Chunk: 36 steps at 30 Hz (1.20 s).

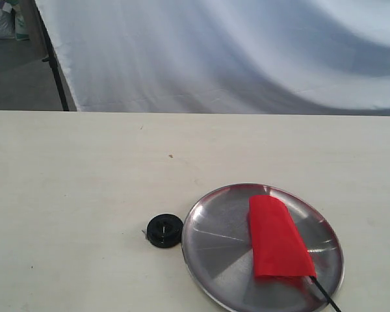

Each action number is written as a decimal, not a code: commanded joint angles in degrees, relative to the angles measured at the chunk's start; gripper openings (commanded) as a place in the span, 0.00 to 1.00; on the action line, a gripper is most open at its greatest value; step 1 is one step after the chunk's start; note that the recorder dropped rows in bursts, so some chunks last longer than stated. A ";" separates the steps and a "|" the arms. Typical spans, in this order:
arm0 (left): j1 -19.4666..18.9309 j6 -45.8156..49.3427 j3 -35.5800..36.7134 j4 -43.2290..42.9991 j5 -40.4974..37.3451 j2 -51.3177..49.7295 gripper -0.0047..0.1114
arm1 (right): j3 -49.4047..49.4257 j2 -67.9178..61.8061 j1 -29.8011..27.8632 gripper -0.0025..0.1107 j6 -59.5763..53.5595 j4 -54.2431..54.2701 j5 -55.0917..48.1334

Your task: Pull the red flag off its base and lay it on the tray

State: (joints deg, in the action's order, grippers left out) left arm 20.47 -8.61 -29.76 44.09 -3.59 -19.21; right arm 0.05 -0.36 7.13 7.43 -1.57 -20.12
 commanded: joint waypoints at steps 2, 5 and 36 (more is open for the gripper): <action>0.16 -0.37 -0.01 -0.45 6.85 0.20 0.04 | -0.05 0.36 -0.12 0.02 -0.10 -0.43 0.24; 0.16 -0.37 -0.01 -0.45 6.90 0.20 0.04 | -0.05 0.36 -0.12 0.02 -0.10 -0.43 0.24; 0.16 14.86 -0.01 -45.40 -9.30 0.20 0.04 | -0.05 0.36 -0.12 0.02 -0.10 -0.43 0.24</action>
State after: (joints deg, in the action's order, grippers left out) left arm 20.47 6.06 -29.76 0.58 -11.84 -19.21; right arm 0.05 -0.36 7.13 7.43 -1.57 -20.12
